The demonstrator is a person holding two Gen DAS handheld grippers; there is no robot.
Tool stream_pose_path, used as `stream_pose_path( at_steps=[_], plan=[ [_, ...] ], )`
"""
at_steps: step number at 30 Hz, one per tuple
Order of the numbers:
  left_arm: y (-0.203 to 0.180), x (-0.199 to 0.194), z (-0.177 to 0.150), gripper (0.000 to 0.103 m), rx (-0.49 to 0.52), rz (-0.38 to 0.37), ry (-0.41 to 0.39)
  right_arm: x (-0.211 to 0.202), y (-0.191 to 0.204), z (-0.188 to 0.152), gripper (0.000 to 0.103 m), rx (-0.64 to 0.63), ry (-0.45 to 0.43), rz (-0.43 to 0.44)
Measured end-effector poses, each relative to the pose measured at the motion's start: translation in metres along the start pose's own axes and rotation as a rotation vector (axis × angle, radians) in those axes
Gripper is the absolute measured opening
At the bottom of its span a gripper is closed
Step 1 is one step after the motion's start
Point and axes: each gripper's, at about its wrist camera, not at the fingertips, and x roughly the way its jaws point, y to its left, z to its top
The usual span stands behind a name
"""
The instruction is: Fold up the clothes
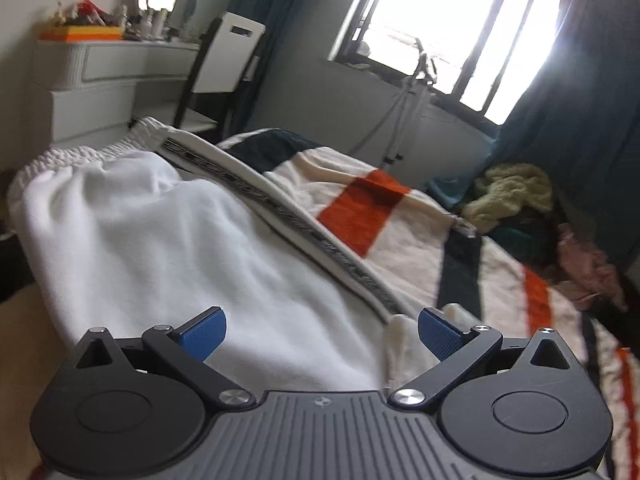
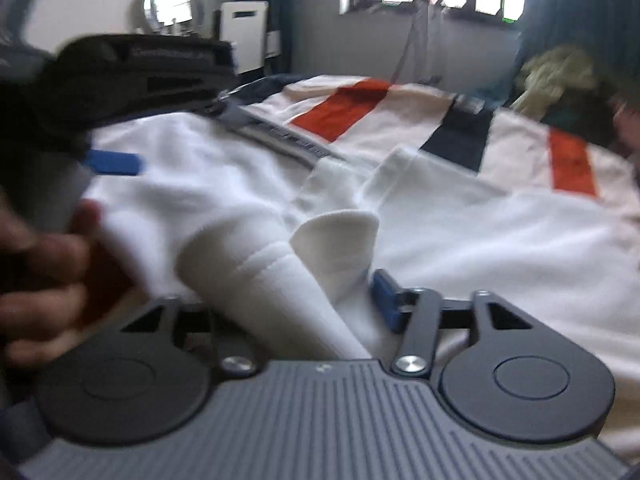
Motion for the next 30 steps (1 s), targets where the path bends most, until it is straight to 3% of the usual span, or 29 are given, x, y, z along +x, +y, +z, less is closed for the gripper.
stream_pose_path(
  at_steps=[4,7,10,14,16,18,20,21,23,25,27,30],
  plan=[
    [-0.005,-0.002,-0.002,0.103,0.022,-0.060,0.011,-0.034,-0.003,-0.003,0.072,0.034,0.025,0.118],
    [-0.010,0.008,-0.004,0.102,0.033,-0.119,0.056,-0.053,-0.016,0.002,0.072,0.091,0.046,0.144],
    [-0.019,0.034,0.001,0.099,0.055,-0.171,0.152,-0.068,-0.036,0.004,0.072,0.149,0.055,0.130],
    [-0.030,0.079,0.008,0.083,0.072,-0.191,0.259,-0.076,-0.062,0.005,0.072,0.216,0.032,0.044],
    [-0.029,0.102,0.008,0.066,0.044,-0.197,0.312,-0.076,-0.073,0.003,0.072,0.261,0.014,0.019],
    [-0.026,0.121,0.008,0.061,0.014,-0.210,0.358,-0.073,-0.081,0.001,0.072,0.316,0.008,0.014],
    [-0.024,0.130,0.011,0.046,-0.007,-0.242,0.360,-0.068,-0.089,-0.002,0.072,0.373,0.007,0.014],
    [-0.024,0.135,0.012,0.030,0.000,-0.250,0.375,-0.066,-0.093,-0.003,0.072,0.393,0.006,0.014],
    [-0.026,0.144,0.014,0.023,0.007,-0.263,0.384,-0.063,-0.097,-0.003,0.072,0.403,0.003,0.009],
    [-0.029,0.150,0.016,0.008,0.008,-0.277,0.378,-0.059,-0.101,-0.002,0.072,0.414,-0.007,0.005],
    [-0.040,0.147,0.022,0.007,0.028,-0.325,0.334,-0.057,-0.105,-0.001,0.072,0.433,-0.032,-0.008],
    [-0.061,0.141,0.035,0.008,0.102,-0.374,0.232,-0.056,-0.110,-0.002,0.072,0.429,-0.091,-0.106]
  ],
)
